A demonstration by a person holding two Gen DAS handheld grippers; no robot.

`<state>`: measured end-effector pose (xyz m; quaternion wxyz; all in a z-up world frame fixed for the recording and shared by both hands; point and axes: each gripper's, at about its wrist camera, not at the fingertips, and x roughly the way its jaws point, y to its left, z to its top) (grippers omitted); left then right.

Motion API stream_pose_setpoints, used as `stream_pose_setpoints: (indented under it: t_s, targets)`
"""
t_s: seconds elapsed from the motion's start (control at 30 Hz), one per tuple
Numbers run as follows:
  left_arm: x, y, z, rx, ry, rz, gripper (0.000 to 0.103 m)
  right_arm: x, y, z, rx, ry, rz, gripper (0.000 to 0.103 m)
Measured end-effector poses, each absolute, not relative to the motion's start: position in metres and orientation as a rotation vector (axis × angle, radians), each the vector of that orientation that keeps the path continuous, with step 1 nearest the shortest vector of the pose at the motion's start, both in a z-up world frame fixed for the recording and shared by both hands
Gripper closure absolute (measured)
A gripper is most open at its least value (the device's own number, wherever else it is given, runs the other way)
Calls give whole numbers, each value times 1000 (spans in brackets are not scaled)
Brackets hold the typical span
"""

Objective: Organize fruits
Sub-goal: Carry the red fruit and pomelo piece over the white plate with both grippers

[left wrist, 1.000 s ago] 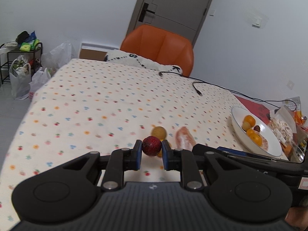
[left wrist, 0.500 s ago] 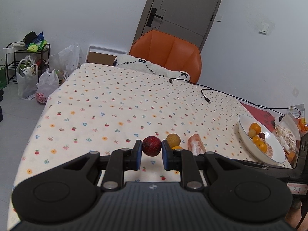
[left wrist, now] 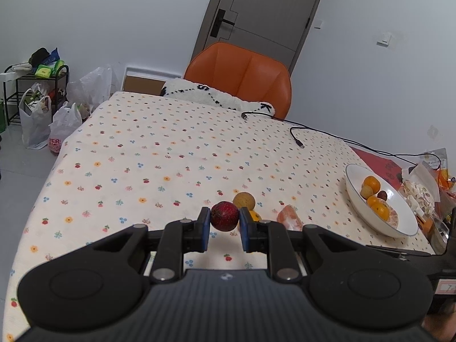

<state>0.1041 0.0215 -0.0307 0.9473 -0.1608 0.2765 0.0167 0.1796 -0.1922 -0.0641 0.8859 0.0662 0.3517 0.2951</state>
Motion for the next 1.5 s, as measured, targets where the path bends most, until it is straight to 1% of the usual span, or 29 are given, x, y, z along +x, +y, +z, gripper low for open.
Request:
stream_pose_setpoints:
  t_s: [0.13,0.2,0.27,0.33,0.57,0.63,0.67,0.7,0.8,1.5]
  targets:
    - [105,22,-33,-332,568,39,83,180,-194,-64,147,731,602,67]
    - [106,23,-34,-335,571,40,83,182,-193,-65,157,727,602,58]
    - [106,25,-36,-338,575,43,83,184,-190,-65,163,722,602,52]
    - [106,28,-37,-342,578,50,83,187,-186,-65,158,717,598,50]
    - [105,40,-43,-364,582,69,83,195,-166,-66,109,697,588,51]
    - [105,43,-44,-370,583,72,83,194,-163,-66,89,691,580,56]
    - [105,44,-45,-373,583,73,83,194,-163,-66,85,691,577,67]
    - [105,45,-45,-376,584,74,83,195,-164,-66,95,696,580,69]
    - [104,44,-45,-376,585,73,83,195,-173,-65,142,708,586,70]
    - [106,-17,-15,-293,542,-17,83,167,-242,-39,214,580,508,70]
